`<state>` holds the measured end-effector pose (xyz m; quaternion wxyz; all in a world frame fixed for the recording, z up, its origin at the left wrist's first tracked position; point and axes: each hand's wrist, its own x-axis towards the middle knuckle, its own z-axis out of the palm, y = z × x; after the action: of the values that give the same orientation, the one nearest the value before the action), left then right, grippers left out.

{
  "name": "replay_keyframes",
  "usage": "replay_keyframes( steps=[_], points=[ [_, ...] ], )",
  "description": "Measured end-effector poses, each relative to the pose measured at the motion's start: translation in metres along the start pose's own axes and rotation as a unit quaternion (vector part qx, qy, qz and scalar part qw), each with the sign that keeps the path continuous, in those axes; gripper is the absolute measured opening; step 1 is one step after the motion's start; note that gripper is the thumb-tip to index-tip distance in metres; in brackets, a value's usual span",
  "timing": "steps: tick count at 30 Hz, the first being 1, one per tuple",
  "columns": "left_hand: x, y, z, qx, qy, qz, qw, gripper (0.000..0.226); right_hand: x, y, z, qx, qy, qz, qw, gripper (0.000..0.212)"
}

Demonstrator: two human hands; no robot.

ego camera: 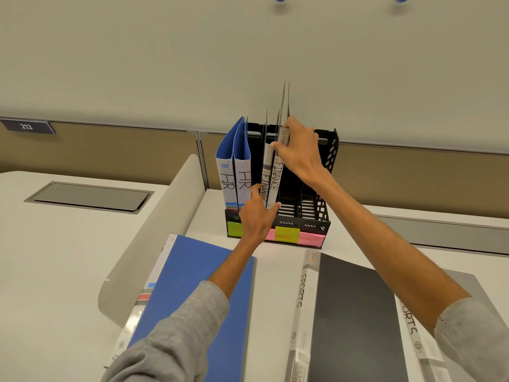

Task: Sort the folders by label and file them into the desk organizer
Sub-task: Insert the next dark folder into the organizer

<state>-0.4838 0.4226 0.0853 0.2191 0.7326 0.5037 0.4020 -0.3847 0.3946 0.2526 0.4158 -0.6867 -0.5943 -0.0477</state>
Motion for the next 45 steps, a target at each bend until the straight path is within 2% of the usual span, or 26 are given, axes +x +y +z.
replay_keyframes(
  steps=[5, 9, 14, 17, 20, 29, 37, 45],
  points=[
    [-0.003, 0.022, -0.002, 0.005, -0.009, 0.004, 1.000, 0.055, 0.005, -0.029, -0.041, -0.005, 0.057, -0.042, 0.997, 0.027],
    [-0.002, 0.039, -0.009, -0.032, -0.001, 0.015, 0.999, 0.048, 0.004, -0.049, -0.074, -0.012, 0.094, -0.067, 0.993, 0.022],
    [-0.008, 0.066, -0.018, -0.051, 0.032, 0.055, 0.997, 0.041, -0.003, -0.069, -0.105, -0.022, 0.143, -0.089, 0.985, 0.028],
    [-0.012, 0.080, -0.019, -0.048, 0.035, 0.090, 0.994, 0.031, -0.011, -0.080, -0.118, -0.018, 0.164, -0.108, 0.980, 0.032],
    [-0.019, 0.091, -0.020, -0.061, 0.033, 0.111, 0.991, 0.031, -0.019, -0.086, -0.129, -0.024, 0.182, -0.124, 0.975, 0.039],
    [-0.047, 0.118, -0.010, -0.120, 0.034, 0.149, 0.981, 0.007, -0.024, -0.083, -0.158, -0.060, 0.250, -0.099, 0.961, 0.047],
    [-0.050, 0.102, 0.012, -0.106, 0.011, 0.121, 0.987, 0.009, -0.012, -0.048, -0.144, -0.020, 0.221, -0.075, 0.972, 0.049],
    [-0.024, 0.069, 0.031, -0.104, -0.033, 0.100, 0.989, 0.027, 0.021, -0.011, -0.098, -0.006, 0.201, -0.073, 0.977, 0.045]
  ],
)
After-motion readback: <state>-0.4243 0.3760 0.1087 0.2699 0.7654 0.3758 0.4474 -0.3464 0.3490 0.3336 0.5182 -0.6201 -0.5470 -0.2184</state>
